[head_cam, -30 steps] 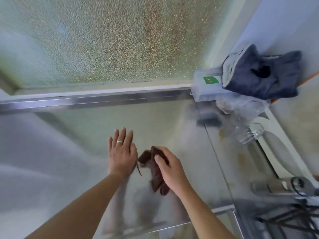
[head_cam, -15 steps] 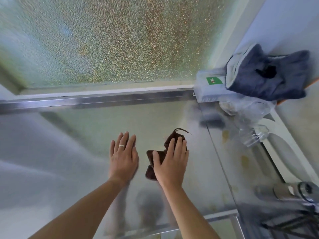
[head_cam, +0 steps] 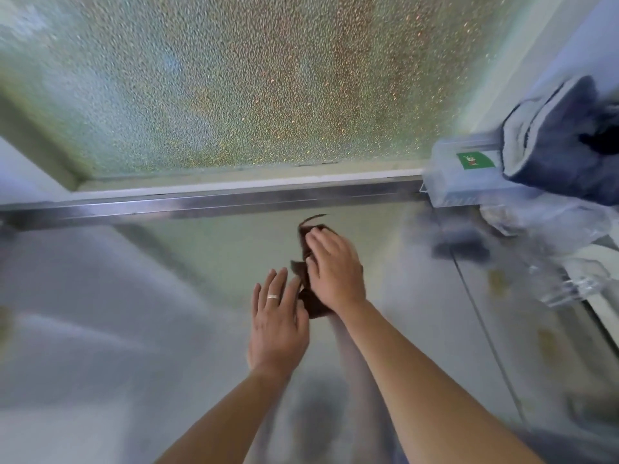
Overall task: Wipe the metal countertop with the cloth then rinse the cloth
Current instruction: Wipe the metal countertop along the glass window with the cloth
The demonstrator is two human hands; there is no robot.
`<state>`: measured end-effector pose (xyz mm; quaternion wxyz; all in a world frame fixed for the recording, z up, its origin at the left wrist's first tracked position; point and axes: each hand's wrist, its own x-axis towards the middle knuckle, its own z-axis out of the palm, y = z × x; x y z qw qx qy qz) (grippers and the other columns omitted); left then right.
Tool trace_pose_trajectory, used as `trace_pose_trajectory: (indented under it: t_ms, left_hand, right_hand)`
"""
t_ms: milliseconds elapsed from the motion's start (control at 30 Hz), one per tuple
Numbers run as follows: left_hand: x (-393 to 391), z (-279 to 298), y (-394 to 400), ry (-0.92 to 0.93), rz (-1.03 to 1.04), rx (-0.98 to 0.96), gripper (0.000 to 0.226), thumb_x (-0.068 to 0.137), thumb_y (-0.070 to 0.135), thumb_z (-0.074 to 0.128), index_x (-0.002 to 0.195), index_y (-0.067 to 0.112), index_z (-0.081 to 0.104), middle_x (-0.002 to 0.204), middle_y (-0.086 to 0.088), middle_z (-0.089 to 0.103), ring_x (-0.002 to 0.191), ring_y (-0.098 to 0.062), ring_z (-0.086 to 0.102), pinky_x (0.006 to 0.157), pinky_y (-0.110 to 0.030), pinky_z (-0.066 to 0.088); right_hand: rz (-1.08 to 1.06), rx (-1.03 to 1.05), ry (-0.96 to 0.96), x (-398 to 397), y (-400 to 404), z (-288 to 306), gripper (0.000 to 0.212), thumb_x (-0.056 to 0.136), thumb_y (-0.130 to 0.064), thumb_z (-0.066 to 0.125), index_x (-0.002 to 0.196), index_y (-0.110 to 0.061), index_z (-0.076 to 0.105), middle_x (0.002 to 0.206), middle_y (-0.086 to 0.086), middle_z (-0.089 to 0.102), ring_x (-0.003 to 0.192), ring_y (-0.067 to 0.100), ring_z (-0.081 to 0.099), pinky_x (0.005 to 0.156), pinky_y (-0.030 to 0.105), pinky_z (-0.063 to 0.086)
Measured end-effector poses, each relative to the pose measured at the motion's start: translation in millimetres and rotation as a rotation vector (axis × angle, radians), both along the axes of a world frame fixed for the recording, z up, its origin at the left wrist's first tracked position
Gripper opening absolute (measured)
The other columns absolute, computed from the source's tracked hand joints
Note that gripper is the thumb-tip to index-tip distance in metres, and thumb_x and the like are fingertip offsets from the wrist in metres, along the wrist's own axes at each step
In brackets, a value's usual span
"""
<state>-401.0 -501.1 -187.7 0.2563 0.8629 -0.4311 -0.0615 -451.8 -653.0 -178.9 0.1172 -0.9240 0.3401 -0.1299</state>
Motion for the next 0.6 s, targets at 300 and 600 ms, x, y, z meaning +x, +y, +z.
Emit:
trace_pose_trajectory:
  t_ms: [300,600]
  left_hand:
    - [50.9,15.2,14.4,0.021,0.107,0.003,0.039,0.093,0.018,0.043,0.13,0.017,0.055,0.148,-0.007,0.048,0.146,-0.029,0.034,0.121,-0.052,0.022]
    - [99.1,-10.2,9.9,-0.102,0.119,0.241,0.061,0.099,0.043,0.027,0.16,0.037,0.021,0.17,-0.002,0.014,0.158,-0.024,-0.005,0.126,-0.057,0.0]
  right_hand:
    - [-0.011,-0.11,-0.134,-77.0,45.6,0.1,0.036,0.094,-0.014,0.049,0.123,-0.012,0.071,0.133,0.005,0.067,0.125,0.026,0.062,0.106,0.044,0.048]
    - [-0.529,-0.11,0.114,-55.1,-40.3,-3.9,0.05,0.102,-0.028,0.046,0.146,-0.003,0.048,0.15,0.018,0.051,0.141,0.036,0.044,0.116,0.051,0.037]
